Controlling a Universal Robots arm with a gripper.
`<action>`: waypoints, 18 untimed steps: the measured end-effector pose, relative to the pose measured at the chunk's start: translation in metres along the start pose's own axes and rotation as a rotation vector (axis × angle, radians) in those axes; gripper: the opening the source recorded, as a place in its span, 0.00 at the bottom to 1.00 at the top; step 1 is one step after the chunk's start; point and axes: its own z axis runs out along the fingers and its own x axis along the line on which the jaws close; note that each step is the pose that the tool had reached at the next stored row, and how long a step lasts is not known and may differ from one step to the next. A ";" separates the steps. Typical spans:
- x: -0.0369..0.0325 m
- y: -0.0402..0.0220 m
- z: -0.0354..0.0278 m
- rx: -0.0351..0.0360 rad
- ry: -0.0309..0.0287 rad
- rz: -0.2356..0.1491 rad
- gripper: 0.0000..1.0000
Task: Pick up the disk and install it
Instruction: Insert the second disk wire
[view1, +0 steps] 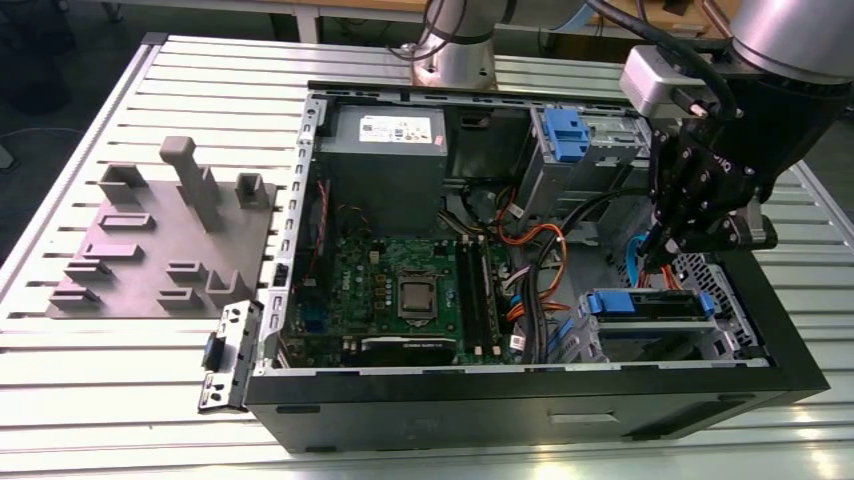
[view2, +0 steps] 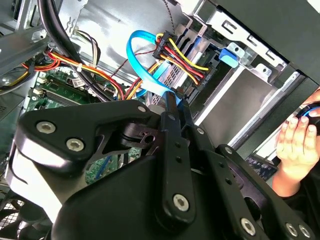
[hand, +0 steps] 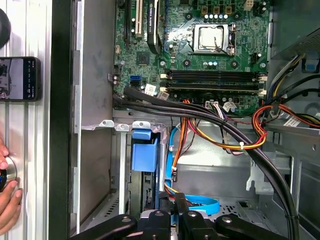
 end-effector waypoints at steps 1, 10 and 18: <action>0.0000 0.0000 0.0000 0.0000 0.0000 0.000 0.16; 0.0088 0.0004 0.0058 0.0008 -0.0409 0.001 0.16; 0.0220 0.0020 0.0091 0.0050 -0.0614 0.002 0.16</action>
